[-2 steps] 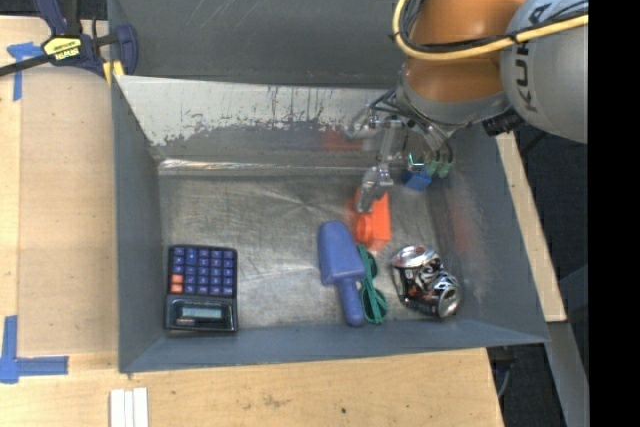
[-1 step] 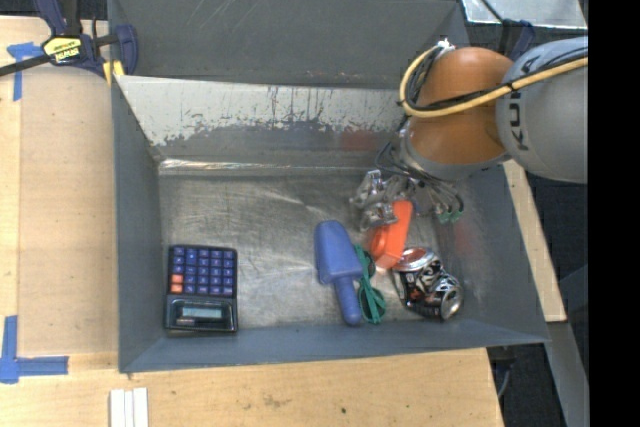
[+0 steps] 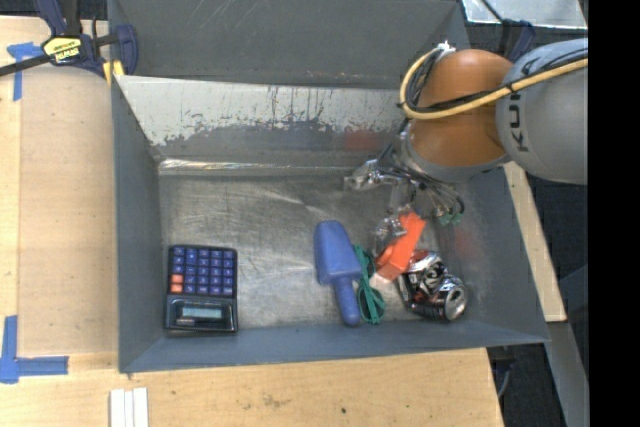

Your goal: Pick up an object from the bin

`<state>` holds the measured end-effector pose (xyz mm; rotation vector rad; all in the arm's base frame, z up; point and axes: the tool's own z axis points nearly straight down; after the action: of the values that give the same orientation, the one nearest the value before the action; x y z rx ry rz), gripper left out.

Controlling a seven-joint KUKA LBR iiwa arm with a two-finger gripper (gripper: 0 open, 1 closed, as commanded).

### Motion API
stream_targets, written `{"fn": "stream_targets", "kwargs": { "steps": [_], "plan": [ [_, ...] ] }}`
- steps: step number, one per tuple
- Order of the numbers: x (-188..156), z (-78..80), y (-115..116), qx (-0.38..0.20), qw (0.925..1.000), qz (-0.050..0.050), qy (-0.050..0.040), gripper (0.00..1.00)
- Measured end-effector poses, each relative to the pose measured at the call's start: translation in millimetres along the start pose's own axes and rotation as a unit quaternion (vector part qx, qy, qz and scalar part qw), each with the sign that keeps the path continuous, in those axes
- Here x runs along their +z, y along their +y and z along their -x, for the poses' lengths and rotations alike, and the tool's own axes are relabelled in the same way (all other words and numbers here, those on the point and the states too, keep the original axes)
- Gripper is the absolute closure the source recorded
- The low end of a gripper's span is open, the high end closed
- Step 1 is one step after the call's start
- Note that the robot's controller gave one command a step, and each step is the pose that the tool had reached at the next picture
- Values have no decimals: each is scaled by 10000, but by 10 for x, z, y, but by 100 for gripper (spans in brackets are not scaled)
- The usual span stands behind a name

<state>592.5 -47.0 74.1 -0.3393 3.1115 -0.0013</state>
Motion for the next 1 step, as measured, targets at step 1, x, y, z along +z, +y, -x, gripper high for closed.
{"fn": "stream_targets", "kwargs": {
  "steps": [1],
  "plan": [
    [-1, 0, 0, 2, 10000, 0, 0, 0]
  ]
}}
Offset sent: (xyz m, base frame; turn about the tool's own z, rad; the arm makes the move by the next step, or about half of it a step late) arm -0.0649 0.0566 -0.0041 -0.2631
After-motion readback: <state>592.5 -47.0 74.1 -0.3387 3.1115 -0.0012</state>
